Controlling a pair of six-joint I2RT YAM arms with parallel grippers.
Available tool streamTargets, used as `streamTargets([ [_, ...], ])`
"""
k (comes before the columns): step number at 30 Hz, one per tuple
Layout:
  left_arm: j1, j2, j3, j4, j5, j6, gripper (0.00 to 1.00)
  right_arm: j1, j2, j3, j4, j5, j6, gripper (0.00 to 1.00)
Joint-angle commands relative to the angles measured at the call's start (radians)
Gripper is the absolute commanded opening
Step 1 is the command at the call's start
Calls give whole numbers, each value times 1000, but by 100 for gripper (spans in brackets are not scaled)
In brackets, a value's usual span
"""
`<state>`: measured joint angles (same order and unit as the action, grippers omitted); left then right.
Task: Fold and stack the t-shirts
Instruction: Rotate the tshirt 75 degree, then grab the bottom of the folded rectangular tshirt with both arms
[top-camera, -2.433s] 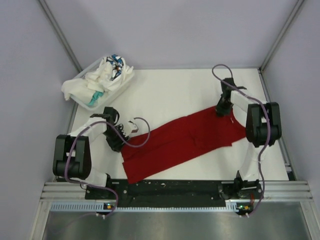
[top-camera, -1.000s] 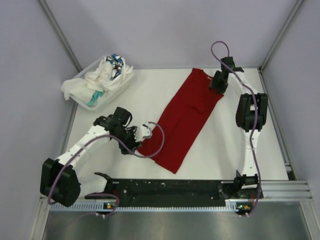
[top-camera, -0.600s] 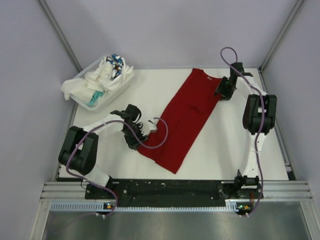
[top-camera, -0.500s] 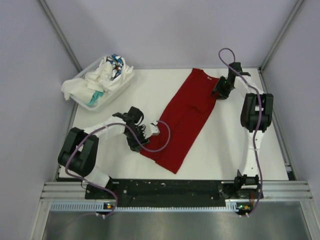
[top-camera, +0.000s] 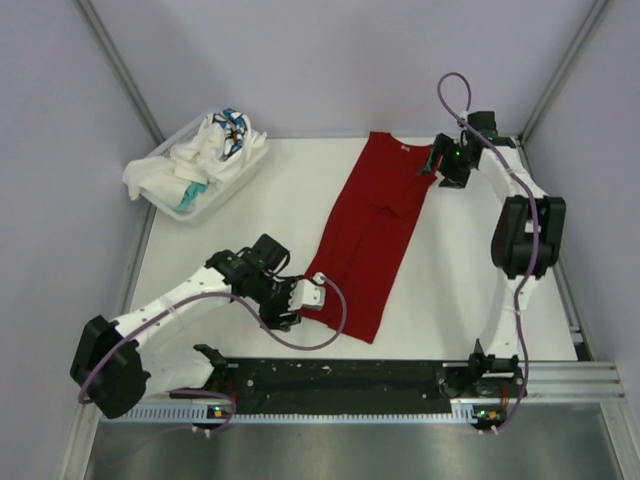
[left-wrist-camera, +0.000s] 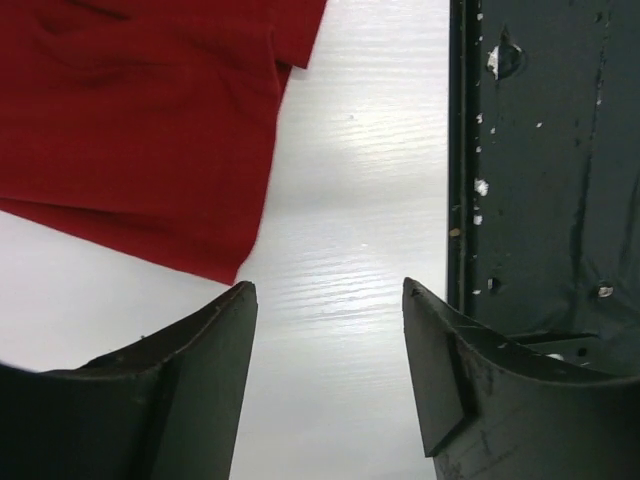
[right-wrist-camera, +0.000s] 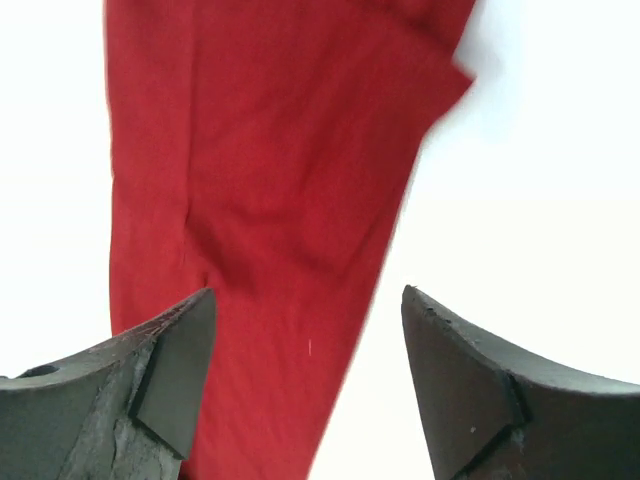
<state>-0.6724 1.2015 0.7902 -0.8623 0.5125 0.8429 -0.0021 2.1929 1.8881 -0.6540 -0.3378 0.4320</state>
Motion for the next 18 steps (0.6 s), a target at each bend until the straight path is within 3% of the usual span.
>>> streamTargets([
  [1, 5, -42, 27, -20, -20, 168, 67, 56, -436, -241, 71, -16, -309, 76],
  [4, 25, -17, -20, 96, -55, 318, 68, 172, -648, -540, 129, -94, -551, 76],
  [7, 45, 0, -66, 172, -60, 435, 69, 301, -853, -806, 238, -237, -694, 77],
  [8, 46, 4, -71, 178, -54, 464, 69, 329, -919, -889, 281, -294, -725, 80],
  [9, 50, 9, -80, 187, -48, 484, 69, 361, -1000, -955, 307, -335, -777, 90],
  [13, 48, 21, -124, 307, -97, 493, 70, 563, -1157, -1153, 331, -222, -965, 91],
  [18, 45, 98, -149, 338, -158, 493, 66, 828, -1127, -1265, 295, -45, -1166, 86],
])
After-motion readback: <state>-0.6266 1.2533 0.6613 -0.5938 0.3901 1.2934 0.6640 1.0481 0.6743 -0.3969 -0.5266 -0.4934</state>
